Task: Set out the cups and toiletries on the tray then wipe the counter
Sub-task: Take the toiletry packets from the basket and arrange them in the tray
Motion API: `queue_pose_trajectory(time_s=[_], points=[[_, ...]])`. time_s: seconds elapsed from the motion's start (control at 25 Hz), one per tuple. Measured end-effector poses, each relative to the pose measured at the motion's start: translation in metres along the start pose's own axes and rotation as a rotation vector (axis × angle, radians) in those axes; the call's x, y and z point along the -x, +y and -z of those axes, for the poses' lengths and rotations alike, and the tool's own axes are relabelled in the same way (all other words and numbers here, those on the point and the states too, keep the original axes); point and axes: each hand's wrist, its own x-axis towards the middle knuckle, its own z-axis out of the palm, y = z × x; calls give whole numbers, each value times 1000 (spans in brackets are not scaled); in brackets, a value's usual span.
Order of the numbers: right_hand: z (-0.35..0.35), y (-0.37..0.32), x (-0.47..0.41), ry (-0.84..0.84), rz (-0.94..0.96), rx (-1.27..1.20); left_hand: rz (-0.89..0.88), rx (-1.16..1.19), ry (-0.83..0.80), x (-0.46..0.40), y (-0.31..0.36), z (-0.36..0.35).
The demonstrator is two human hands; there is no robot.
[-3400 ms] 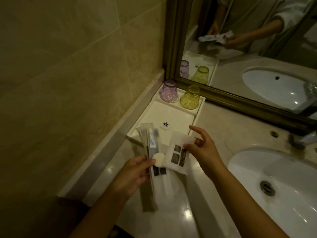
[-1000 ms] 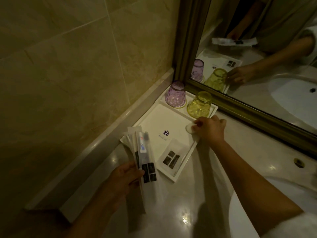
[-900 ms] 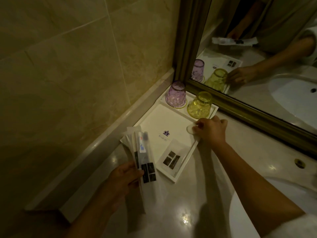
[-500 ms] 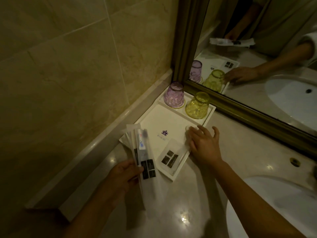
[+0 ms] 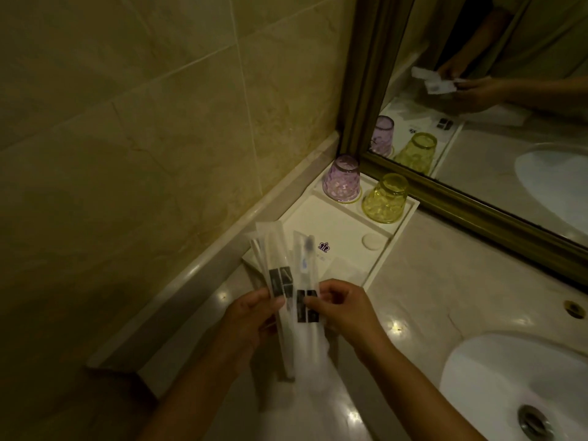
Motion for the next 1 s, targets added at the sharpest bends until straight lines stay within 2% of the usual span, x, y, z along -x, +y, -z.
queue_pose_trajectory(time_s=[0.16,0.36,0.6,0.68,0.72,0.8,0.88,1.0], points=[[13,-8,-45,130,-119,16,70,-11,106,1,-7,15],[-2,-21,-124,276,-130,70,132,24,110,9,-12,29],[-29,-15,-159,253,-94,190,137,46,159,19,-8,32],[-28,-15,-156,263,-73,302,140,59,163,20,-8,34],[-25,-14,-152,313,-31,422,140,67,161,20,-8,34],[-19,-6,-143,426,202,711,142,89,156,20,-7,34],[-17,6,-137,342,436,933,141,101,154,19,-7,34],[-21,21,-136,191,453,1116,133,98,156,17,-6,34]])
